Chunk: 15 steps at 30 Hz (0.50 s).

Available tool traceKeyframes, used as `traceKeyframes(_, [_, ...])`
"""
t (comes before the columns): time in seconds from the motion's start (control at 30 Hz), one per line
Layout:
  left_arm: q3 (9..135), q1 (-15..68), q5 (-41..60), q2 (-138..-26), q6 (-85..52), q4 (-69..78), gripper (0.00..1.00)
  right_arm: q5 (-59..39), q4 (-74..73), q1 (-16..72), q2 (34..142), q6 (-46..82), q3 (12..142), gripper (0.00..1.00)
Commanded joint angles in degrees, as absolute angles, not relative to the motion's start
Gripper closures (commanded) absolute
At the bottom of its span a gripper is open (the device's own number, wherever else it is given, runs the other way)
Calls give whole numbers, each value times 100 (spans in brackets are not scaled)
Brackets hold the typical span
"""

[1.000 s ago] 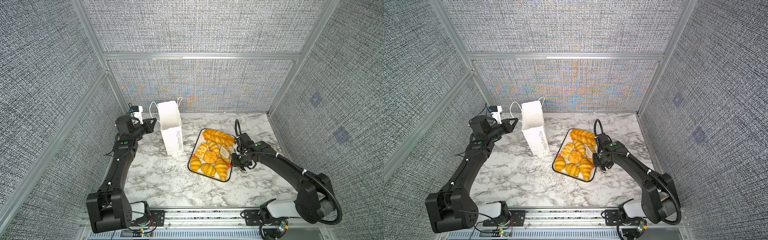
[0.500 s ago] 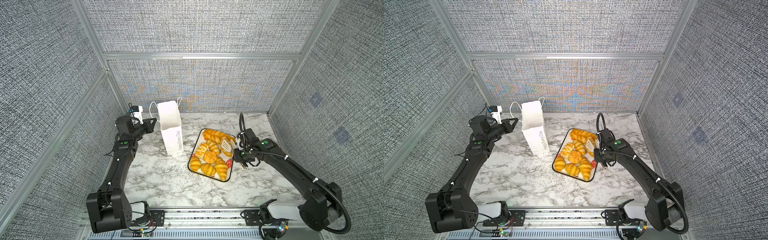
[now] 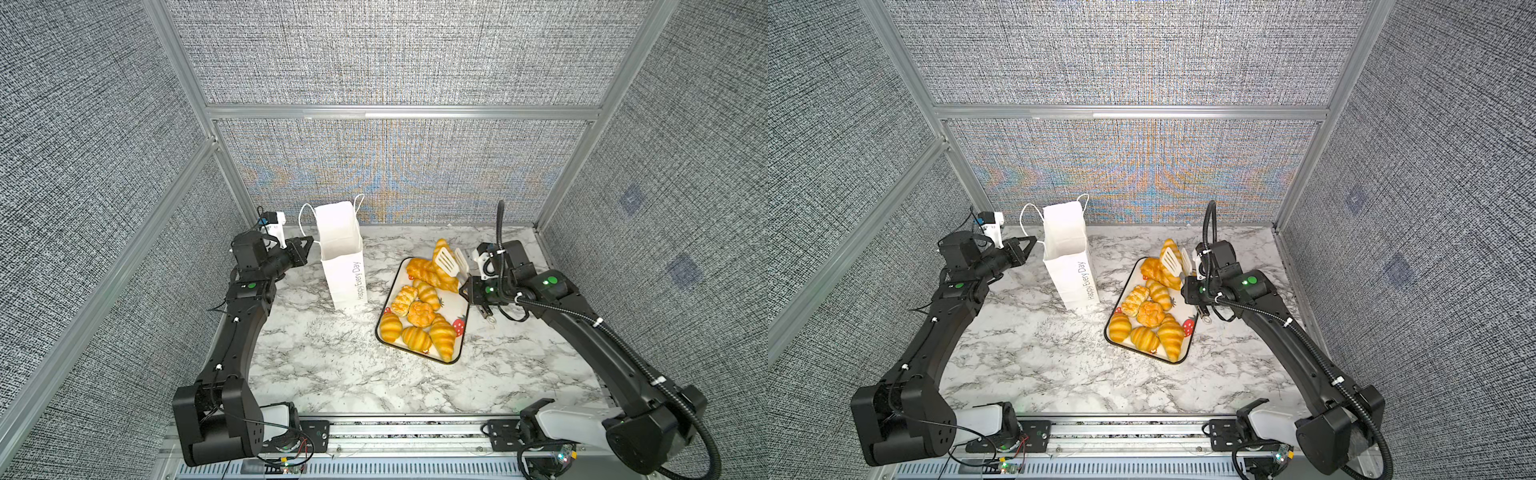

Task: Place the fake bread into the paper bag
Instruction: 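Lift the croissant with the tongs and carry it toward the bag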

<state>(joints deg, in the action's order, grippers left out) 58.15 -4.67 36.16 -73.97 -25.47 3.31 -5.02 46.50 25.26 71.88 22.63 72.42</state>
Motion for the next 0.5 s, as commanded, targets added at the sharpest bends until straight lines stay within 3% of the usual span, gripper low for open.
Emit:
traceKeyframes(0.0, [5792, -479, 3714, -7395, -2531, 492, 100, -806, 4093, 2594, 7197, 2446, 7370, 66])
traceKeyframes(0.47, [5783, -483, 3747, -7405, -2560, 510, 100, -1563, 3059, 3256, 7728, 2629, 8144, 66])
